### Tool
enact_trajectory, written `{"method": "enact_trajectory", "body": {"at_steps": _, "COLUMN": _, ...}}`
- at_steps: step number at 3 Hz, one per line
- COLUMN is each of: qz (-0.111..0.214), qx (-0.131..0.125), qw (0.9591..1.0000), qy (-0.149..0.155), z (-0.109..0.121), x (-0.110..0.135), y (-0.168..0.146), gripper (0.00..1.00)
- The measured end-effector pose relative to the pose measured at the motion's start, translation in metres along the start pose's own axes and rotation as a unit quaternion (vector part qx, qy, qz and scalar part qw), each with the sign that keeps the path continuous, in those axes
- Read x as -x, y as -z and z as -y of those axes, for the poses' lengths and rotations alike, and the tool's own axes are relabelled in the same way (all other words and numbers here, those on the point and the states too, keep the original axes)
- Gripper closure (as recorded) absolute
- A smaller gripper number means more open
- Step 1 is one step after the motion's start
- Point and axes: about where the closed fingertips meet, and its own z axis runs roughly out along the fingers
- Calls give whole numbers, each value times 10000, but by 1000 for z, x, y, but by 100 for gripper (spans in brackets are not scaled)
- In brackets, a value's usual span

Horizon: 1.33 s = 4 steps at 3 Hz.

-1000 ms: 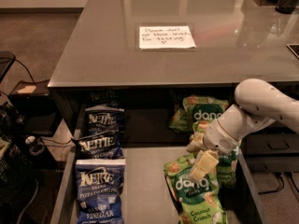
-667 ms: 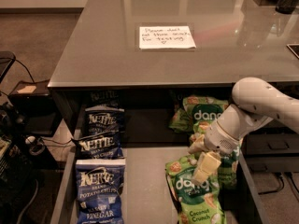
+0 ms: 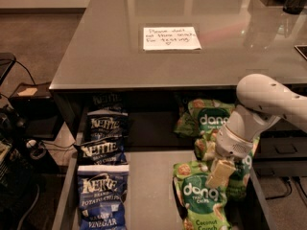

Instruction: Pick green rice chip bag from top drawer and place on counter

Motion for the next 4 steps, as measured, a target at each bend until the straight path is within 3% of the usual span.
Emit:
{"method": "enact_trajectory", "body": {"at_steps": 2, "qz": -362, "qx": 332, "qw": 9987, "qy": -156, "z": -30, "x": -19, "y": 5, "gripper": 97}}
{"method": "enact_trajectory", "body": {"at_steps": 3, "qz": -328, "qx": 270, "qw": 9985, "qy": -350, "z": -37, "x": -23, "y": 15, "gripper": 100}}
{"method": "enact_trajectory", "body": {"at_steps": 4, "qz": 209, "qx": -53, "qw": 9953, "qy": -944, "z": -32, "x": -29, "y": 38, "gripper": 100}}
